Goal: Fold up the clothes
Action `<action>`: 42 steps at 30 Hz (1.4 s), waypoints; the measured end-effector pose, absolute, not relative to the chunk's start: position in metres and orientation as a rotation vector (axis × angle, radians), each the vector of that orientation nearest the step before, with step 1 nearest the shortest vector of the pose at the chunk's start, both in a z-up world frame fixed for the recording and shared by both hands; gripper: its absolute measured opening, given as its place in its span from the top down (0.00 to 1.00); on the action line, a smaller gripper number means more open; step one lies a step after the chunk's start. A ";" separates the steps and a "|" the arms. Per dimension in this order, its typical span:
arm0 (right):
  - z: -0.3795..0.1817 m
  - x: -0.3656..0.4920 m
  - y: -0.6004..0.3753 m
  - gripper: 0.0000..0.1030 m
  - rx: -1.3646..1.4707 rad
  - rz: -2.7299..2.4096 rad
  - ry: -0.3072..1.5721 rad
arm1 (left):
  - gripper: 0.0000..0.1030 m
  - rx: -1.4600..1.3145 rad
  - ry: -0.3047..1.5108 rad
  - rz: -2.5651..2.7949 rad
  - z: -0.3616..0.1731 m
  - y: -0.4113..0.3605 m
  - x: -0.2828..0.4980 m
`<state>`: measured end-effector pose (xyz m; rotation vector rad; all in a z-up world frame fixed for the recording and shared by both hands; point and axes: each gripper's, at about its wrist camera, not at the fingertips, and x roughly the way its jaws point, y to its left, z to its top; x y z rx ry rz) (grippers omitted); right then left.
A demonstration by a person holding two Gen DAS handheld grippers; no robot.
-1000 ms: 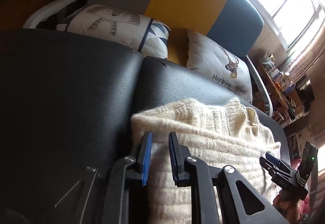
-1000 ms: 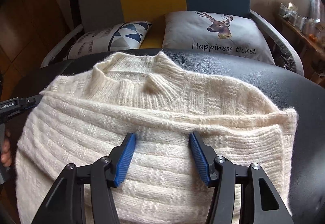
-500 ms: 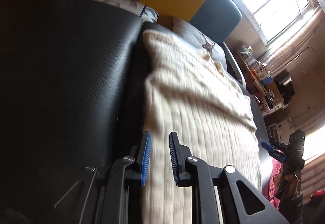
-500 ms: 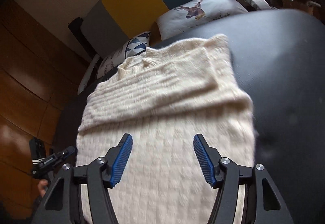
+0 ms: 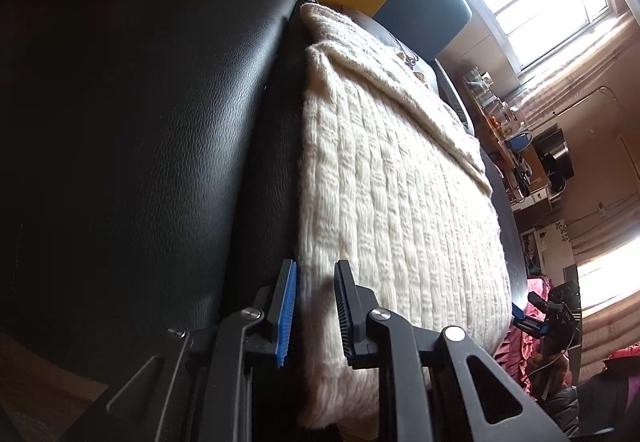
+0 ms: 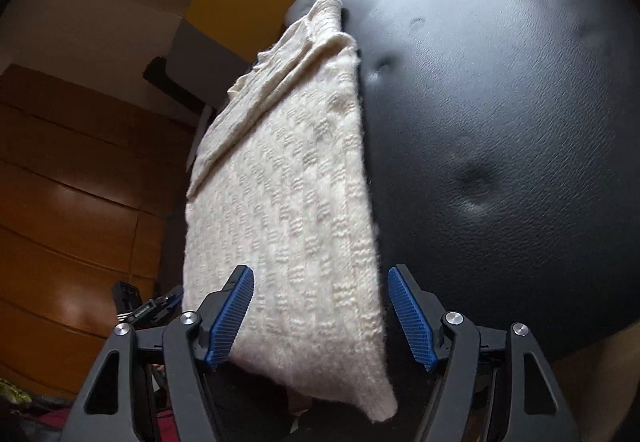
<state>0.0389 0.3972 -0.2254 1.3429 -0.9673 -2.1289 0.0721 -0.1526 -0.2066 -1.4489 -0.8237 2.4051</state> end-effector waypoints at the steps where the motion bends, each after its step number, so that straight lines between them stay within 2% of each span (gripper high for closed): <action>1: -0.227 0.039 0.393 0.31 1.330 -2.103 -0.971 | 0.82 -1.445 -0.834 2.399 -0.207 -0.153 0.076; 6: -0.231 0.037 0.378 0.30 1.284 -2.039 -0.983 | 0.78 -1.416 -0.862 2.342 -0.209 -0.153 0.095; 10: -0.230 0.040 0.369 0.12 1.239 -2.027 -0.975 | 0.73 -1.392 -0.790 2.339 -0.207 -0.146 0.103; 12: -0.228 0.039 0.362 0.00 1.234 -2.013 -0.968 | 0.73 -1.378 -0.745 2.347 -0.206 -0.142 0.104; 18: -0.225 0.038 0.352 0.00 1.255 -1.996 -0.932 | 0.69 -1.340 -0.740 2.358 -0.206 -0.138 0.103; 21: -0.225 0.042 0.348 0.00 1.243 -2.011 -0.908 | 0.66 -1.336 -0.676 2.399 -0.202 -0.130 0.104; 26: -0.227 0.041 0.351 0.01 1.224 -2.020 -0.939 | 0.68 -1.368 -0.645 2.447 -0.201 -0.122 0.104; 27: -0.227 0.042 0.353 0.05 1.227 -2.030 -0.934 | 0.79 -1.381 -0.662 2.447 -0.202 -0.121 0.104; 28: -0.226 0.044 0.353 0.09 1.239 -2.052 -0.908 | 0.84 -1.393 -0.673 2.450 -0.203 -0.122 0.103; 29: -0.226 0.046 0.354 0.17 1.254 -2.078 -0.884 | 0.89 -1.405 -0.682 2.455 -0.203 -0.123 0.102; 30: -0.226 0.048 0.355 0.31 1.269 -2.103 -0.860 | 0.90 -1.416 -0.691 2.460 -0.204 -0.124 0.101; 31: -0.227 0.049 0.358 0.39 1.288 -2.123 -0.845 | 0.91 -1.426 -0.678 2.468 -0.204 -0.123 0.100; 33: -0.233 0.051 0.366 0.84 1.346 -2.142 -0.841 | 0.91 -1.434 -0.606 2.489 -0.202 -0.117 0.099; 42: -0.234 0.058 0.366 0.86 1.338 -2.176 -0.812 | 0.93 -1.434 -0.611 2.454 -0.200 -0.120 0.098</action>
